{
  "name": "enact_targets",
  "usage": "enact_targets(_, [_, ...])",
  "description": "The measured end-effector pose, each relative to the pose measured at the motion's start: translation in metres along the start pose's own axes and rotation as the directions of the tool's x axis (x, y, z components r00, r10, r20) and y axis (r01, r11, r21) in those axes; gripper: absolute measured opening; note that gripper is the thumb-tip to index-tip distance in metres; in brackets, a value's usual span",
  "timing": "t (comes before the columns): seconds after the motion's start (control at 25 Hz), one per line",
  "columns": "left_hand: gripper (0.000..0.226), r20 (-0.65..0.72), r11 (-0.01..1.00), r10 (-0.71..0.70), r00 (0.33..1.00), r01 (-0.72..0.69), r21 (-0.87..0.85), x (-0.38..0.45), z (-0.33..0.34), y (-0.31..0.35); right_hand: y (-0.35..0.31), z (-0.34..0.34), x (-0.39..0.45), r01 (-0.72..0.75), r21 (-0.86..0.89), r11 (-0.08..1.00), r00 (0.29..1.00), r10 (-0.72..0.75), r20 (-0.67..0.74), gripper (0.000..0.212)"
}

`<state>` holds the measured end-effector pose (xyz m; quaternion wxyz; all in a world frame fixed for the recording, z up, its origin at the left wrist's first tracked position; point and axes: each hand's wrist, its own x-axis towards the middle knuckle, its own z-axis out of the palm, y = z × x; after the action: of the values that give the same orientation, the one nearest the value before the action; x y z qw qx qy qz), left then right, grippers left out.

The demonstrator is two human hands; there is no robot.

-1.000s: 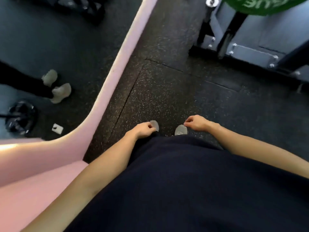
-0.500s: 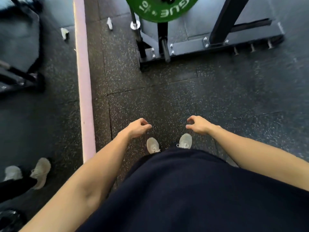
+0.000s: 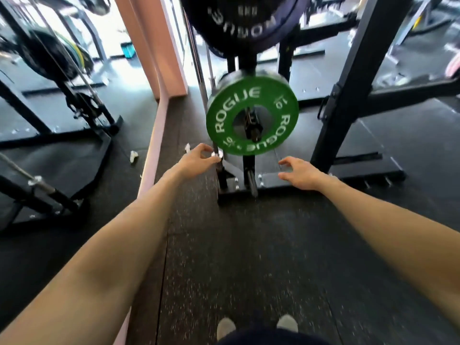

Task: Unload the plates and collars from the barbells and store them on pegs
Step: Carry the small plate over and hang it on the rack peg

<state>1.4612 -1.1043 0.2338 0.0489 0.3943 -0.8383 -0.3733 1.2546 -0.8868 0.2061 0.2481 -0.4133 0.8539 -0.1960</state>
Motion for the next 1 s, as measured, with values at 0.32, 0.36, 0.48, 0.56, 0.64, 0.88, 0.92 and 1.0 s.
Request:
enact_targets(0.32, [0.041, -0.296, 0.942, 0.313, 0.902, -0.334, -0.02, 0.033, -0.142, 0.158, -0.101, -0.183, 0.026, 0.205, -0.121, 0.971, 0.916, -0.234, -0.326, 0.055])
enact_targets(0.36, [0.041, -0.322, 0.931, 0.338, 0.884, -0.364, -0.022, 0.034, -0.155, 0.175, -0.111, -0.202, 0.025, 0.224, -0.142, 0.964, 0.895, -0.261, -0.361, 0.056])
enact_targets(0.48, [0.043, -0.398, 0.9, 0.402, 0.825, -0.437, 0.004, 0.035, -0.194, 0.216, -0.14, -0.255, 0.022, 0.269, -0.178, 0.946, 0.846, -0.321, -0.426, 0.059])
enact_targets(0.56, [0.043, -0.455, 0.885, 0.43, 0.78, -0.465, 0.039, 0.031, -0.219, 0.244, -0.158, -0.29, 0.017, 0.29, -0.192, 0.938, 0.806, -0.347, -0.48, 0.062])
enact_targets(0.64, [0.042, -0.481, 0.863, 0.464, 0.744, -0.501, 0.057, 0.025, -0.24, 0.269, -0.175, -0.319, 0.011, 0.315, -0.196, 0.929, 0.764, -0.37, -0.528, 0.064])
enact_targets(0.88, [0.045, -0.564, 0.825, 0.516, 0.645, -0.552, 0.123, 0.004, -0.285, 0.344, -0.218, -0.399, -0.008, 0.409, -0.225, 0.885, 0.634, -0.452, -0.628, 0.062])
enact_targets(0.92, [0.046, -0.586, 0.82, 0.516, 0.624, -0.559, 0.127, 0.0, -0.29, 0.356, -0.223, -0.411, -0.012, 0.407, -0.255, 0.877, 0.617, -0.469, -0.632, 0.062])
enact_targets(1.0, [0.046, -0.618, 0.807, 0.522, 0.588, -0.574, 0.136, -0.006, -0.298, 0.378, -0.23, -0.432, -0.016, 0.396, -0.302, 0.867, 0.595, -0.493, -0.634, 0.062])
